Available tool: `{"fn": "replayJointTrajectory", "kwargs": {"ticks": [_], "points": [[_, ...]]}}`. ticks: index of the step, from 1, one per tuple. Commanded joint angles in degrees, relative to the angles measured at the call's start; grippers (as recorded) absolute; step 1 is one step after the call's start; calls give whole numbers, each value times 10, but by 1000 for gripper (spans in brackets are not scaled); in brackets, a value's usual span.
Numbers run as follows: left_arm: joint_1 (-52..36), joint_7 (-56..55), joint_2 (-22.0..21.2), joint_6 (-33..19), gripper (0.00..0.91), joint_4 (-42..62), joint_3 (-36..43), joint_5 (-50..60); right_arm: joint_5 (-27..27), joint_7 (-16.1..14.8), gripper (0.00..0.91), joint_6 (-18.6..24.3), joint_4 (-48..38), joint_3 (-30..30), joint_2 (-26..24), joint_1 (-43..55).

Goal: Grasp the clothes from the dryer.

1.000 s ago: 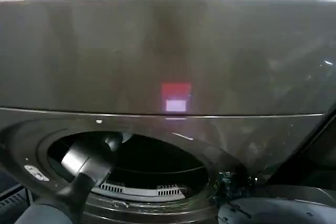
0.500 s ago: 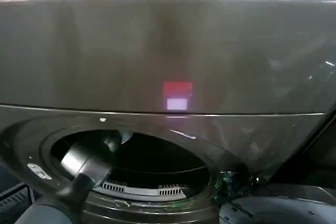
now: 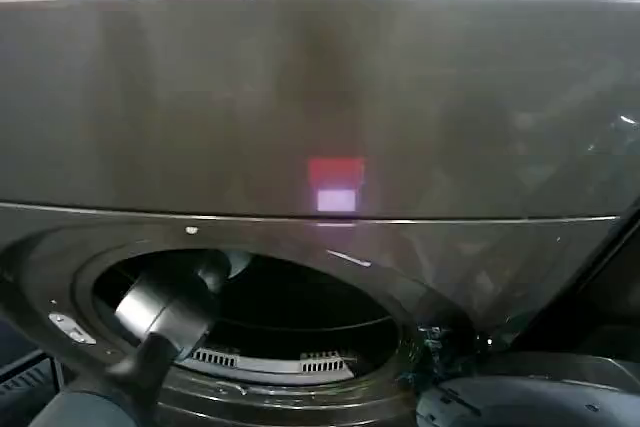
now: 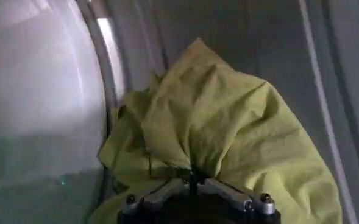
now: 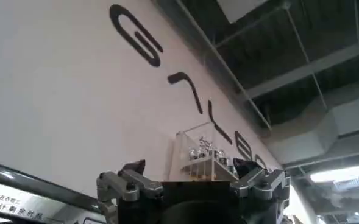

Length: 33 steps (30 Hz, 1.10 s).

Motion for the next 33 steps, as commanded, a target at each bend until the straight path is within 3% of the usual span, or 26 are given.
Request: {"fn": "replayJointTrajectory", "kwargs": {"ticks": [1,14,20,33], "points": [[21,-59,4,8,0,-32,-57,-77,5,1,907,-11,-1,6,-2,-2],[129,-233,29,11,0,-209,-120,-215,-2,-10,907,-16,3,2,1,3],[157,-314,18,4,0,-258,-129,-252,-22,-27,907,-25,3,5,2,1],[185,-500,-18,-14,0,-340,-167,-273,-22,-21,907,-14,-5,5,-2,4]]}}
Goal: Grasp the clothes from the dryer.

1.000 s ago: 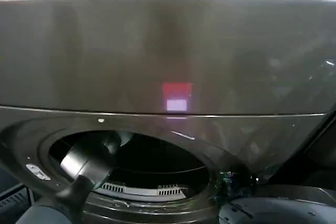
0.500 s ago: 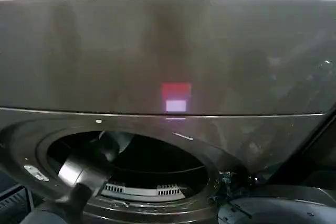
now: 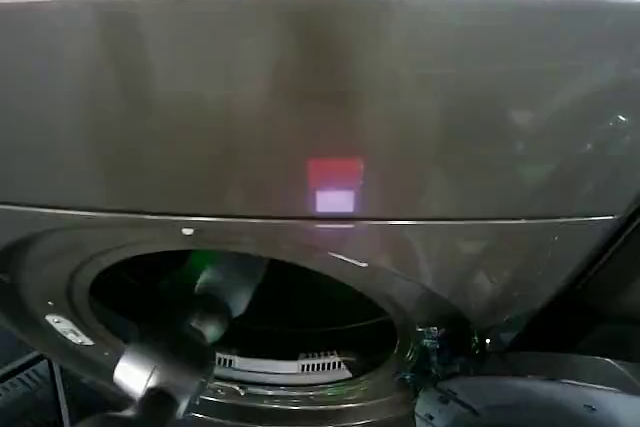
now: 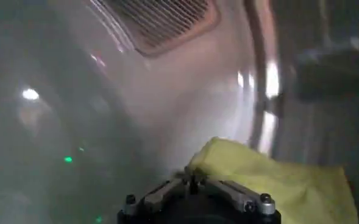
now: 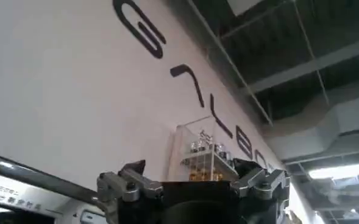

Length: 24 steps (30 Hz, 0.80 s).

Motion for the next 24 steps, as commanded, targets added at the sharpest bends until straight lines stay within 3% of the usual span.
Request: {"fn": "replayJointTrajectory", "kwargs": {"ticks": [1,12,24], "points": [[24,-166,-17,-9,0,-71,-30,-30,-5,-1,907,3,-1,-3,-1,4],[7,-234,-46,-33,0,-42,-67,-6,-1,5,907,13,-5,0,-5,2],[-9,-233,-46,-36,0,-11,-75,-6,5,5,907,19,-5,2,-3,2]]}}
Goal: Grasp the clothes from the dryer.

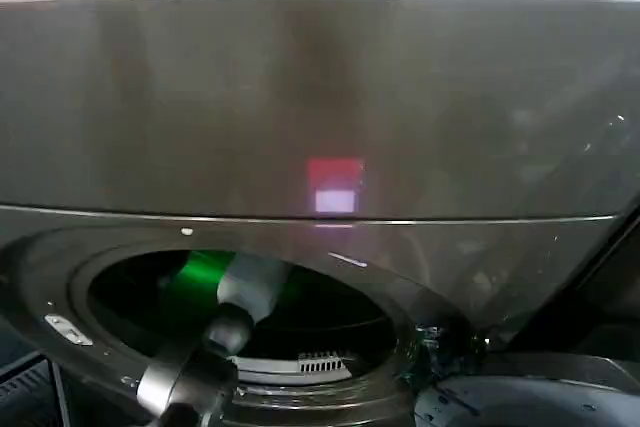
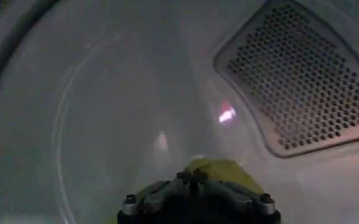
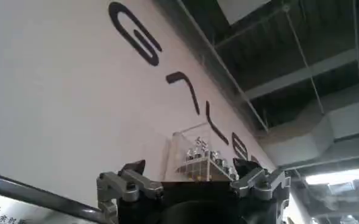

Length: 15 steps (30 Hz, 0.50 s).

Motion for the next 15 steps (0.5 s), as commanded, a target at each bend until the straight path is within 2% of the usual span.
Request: {"fn": "replayJointTrajectory", "kwargs": {"ticks": [1,15], "points": [[-7,-25,-8,-5,0,18,-12,4,3,-1,907,5,0,2,0,-1],[-9,-25,-7,-3,0,18,-13,2,6,-4,907,7,0,11,2,-5]]}}
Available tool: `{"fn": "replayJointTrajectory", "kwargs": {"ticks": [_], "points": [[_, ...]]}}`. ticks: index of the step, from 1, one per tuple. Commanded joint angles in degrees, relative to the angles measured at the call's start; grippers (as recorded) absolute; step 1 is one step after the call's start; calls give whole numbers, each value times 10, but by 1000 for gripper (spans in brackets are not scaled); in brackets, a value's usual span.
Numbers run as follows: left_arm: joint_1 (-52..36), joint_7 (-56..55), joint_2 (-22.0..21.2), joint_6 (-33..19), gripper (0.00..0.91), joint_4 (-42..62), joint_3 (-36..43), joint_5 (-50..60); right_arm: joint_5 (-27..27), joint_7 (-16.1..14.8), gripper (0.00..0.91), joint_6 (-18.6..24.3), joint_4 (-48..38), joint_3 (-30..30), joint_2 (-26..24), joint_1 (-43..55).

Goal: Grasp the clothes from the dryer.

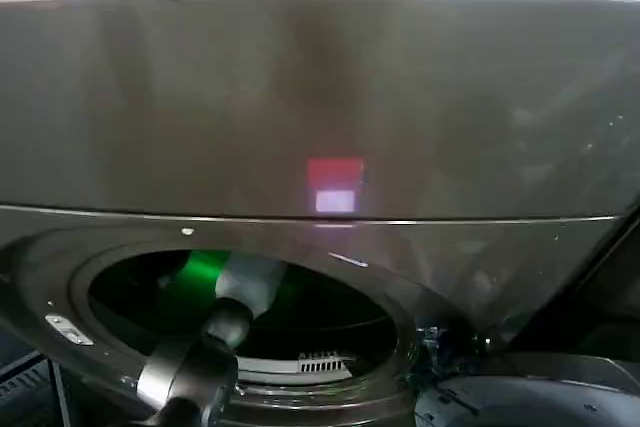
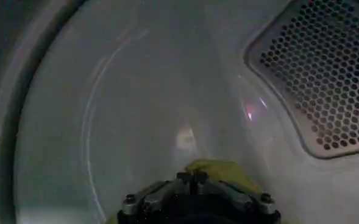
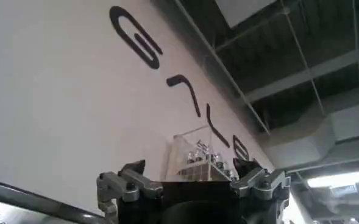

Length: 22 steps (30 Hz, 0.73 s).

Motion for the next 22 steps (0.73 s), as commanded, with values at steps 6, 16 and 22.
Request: {"fn": "replayJointTrajectory", "kwargs": {"ticks": [6,16,22], "points": [[2,-6,-5,0,0,0,-2,1,0,0,907,-2,1,5,1,1],[0,-5,-7,1,0,2,0,1,-1,1,907,-5,0,9,-1,0],[-2,-5,-7,2,0,3,0,1,-1,1,907,-8,-2,15,-5,-3]]}}
